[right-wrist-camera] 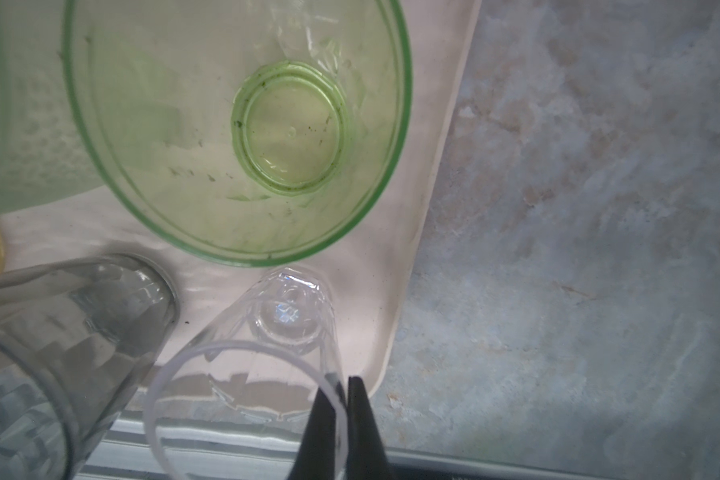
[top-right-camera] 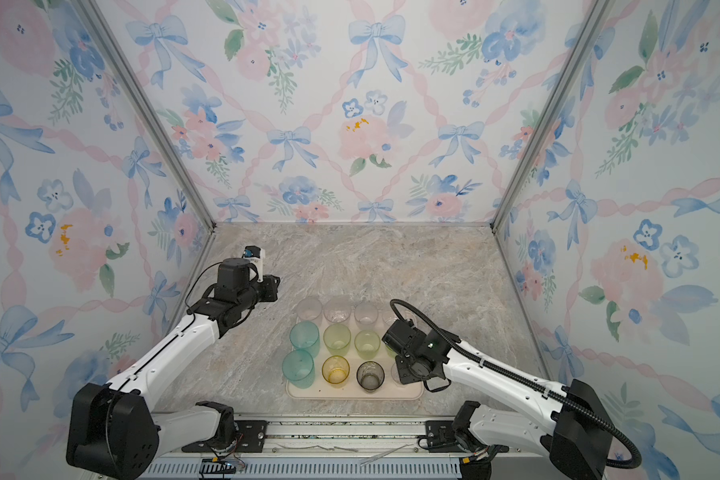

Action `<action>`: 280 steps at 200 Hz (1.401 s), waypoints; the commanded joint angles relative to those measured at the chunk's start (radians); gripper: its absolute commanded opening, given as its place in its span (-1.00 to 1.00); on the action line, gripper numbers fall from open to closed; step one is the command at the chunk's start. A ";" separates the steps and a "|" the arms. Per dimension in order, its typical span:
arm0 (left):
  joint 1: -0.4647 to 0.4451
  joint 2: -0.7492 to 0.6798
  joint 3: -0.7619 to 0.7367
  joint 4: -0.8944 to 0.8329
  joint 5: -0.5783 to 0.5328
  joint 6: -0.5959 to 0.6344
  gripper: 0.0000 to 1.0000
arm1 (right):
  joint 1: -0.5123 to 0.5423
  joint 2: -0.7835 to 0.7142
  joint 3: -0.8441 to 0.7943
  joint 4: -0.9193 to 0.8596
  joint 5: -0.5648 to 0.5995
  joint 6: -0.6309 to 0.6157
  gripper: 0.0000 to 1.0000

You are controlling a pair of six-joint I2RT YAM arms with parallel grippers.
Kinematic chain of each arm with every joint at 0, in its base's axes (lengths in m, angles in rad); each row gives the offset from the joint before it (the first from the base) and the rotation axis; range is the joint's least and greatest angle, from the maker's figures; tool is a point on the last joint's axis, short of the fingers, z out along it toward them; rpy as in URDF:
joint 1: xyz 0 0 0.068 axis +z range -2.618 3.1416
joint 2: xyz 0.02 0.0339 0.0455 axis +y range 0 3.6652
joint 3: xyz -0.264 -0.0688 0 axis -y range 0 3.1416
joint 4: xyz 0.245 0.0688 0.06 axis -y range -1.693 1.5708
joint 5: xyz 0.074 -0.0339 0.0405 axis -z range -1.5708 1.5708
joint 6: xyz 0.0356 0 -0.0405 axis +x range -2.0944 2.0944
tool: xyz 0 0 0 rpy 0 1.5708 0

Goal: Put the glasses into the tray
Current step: 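Lower the small clear cup onto the tray and open the right gripper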

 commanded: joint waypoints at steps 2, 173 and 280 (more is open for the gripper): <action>0.007 0.006 0.001 -0.002 0.017 0.012 -0.50 | 0.013 0.008 -0.013 0.007 -0.005 0.000 -0.96; 0.022 -0.011 -0.032 0.023 -0.017 0.019 -0.51 | -0.042 -0.039 0.174 -0.041 0.139 -0.065 0.14; 0.038 -0.131 -0.127 0.100 -0.110 0.029 -0.48 | -0.393 -0.159 0.300 0.119 0.190 -0.319 0.29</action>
